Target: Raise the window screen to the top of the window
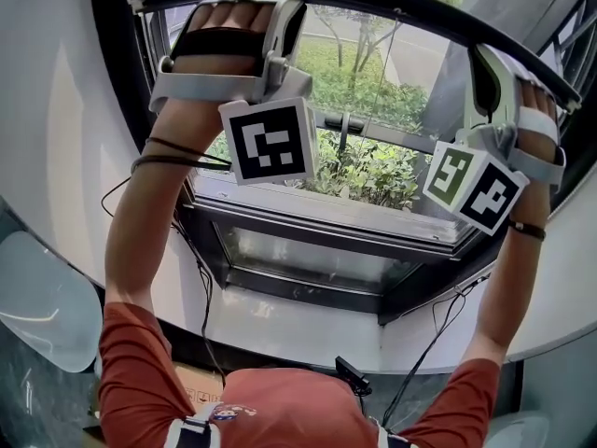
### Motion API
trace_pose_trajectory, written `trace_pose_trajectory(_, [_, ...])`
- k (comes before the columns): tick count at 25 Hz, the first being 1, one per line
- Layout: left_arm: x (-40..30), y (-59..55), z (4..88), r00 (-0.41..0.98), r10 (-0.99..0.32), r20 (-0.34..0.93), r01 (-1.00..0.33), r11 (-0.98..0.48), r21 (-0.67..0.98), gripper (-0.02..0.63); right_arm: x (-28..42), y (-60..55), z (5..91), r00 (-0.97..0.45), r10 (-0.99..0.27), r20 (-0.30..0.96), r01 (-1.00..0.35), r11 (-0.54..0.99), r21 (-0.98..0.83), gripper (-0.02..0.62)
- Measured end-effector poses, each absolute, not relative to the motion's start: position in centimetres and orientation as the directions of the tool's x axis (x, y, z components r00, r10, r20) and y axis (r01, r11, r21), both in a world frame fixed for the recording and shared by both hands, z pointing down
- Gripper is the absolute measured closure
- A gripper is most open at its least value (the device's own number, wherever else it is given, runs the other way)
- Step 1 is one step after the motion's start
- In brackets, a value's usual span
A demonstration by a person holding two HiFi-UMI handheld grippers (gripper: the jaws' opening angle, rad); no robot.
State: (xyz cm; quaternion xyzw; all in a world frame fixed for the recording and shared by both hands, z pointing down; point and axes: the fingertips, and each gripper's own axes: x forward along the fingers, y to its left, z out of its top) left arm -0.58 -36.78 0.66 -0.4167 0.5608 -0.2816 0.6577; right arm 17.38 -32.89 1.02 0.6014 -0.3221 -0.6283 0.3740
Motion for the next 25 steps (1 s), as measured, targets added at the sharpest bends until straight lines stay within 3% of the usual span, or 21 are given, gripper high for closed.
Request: trace_pose_trajectory(25, [-0.1, -37.5, -7.7, 0.185, -0.843, -0.505, -0.138, 0.486, -0.863, 0.531, 17.5, -33.3, -8.3, 0.033, -0.831, -0.556, 0.135, -0.547, 0.826, 0.563])
